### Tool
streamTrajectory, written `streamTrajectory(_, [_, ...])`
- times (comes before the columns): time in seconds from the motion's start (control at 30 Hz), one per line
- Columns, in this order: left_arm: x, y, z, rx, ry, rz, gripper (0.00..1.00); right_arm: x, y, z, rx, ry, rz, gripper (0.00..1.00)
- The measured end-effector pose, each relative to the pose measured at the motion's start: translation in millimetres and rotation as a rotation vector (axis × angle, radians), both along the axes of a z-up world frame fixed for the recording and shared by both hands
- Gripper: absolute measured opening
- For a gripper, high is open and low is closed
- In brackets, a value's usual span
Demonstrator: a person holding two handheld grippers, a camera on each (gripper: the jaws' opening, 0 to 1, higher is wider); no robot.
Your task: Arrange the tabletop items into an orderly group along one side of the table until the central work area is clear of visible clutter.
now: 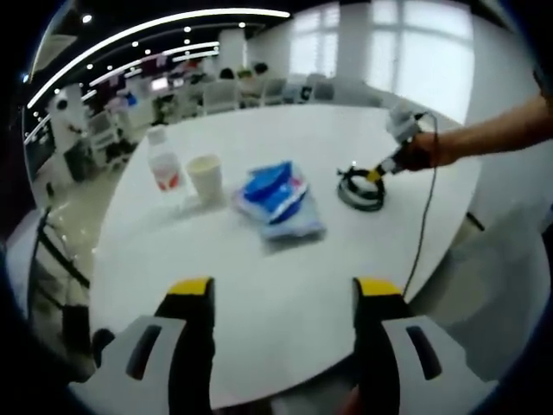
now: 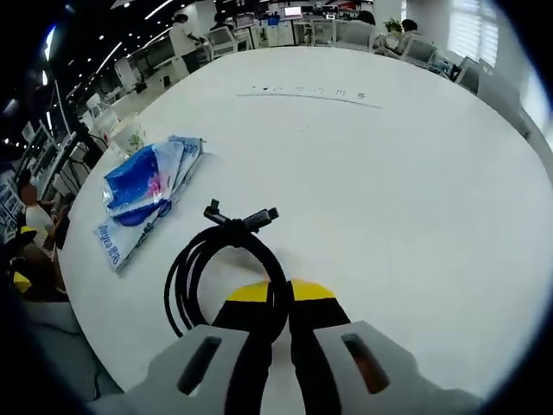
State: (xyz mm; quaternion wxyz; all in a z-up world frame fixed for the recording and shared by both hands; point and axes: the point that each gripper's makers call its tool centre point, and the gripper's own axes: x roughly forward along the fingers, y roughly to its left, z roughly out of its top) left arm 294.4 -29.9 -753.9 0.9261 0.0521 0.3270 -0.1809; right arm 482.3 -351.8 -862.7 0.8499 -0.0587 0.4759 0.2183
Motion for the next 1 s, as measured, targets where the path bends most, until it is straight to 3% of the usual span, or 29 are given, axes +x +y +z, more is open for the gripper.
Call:
streamTrajectory(0.23, [-0.8,-0.3,-0.2,0.006,0.004,-0.002,0.60,1.8,-4.5,-11.5,0.026,0.019,-0.033,0.05])
streamTrajectory(0.63, [-1.1,0.1,-0.9,0.003,0.006,-0.002,0.60,-5.5,-1.0,-4.6,0.004,0.002,-0.019,0.07])
streamTrajectory(0.67, [-1.2,0.1,-1.0,0.003,0.007,-0.002,0.60,-4.9,-2.5,-2.6,-0.013,-0.015,-0.014,0.09])
streamTrajectory(0.83, [-1.2,-0.1,-1.3,0.004,0.007,-0.006,0.60,-6.7,0.8,-1.6,-0.046,-0.028,0.063,0.43])
streamTrajectory(1.0, [-0.9,0.2,-1.3,0.004,0.006,-0.005,0.60,-10.1,4.4,0.1,-0.041,-0.048,0.085,0.48])
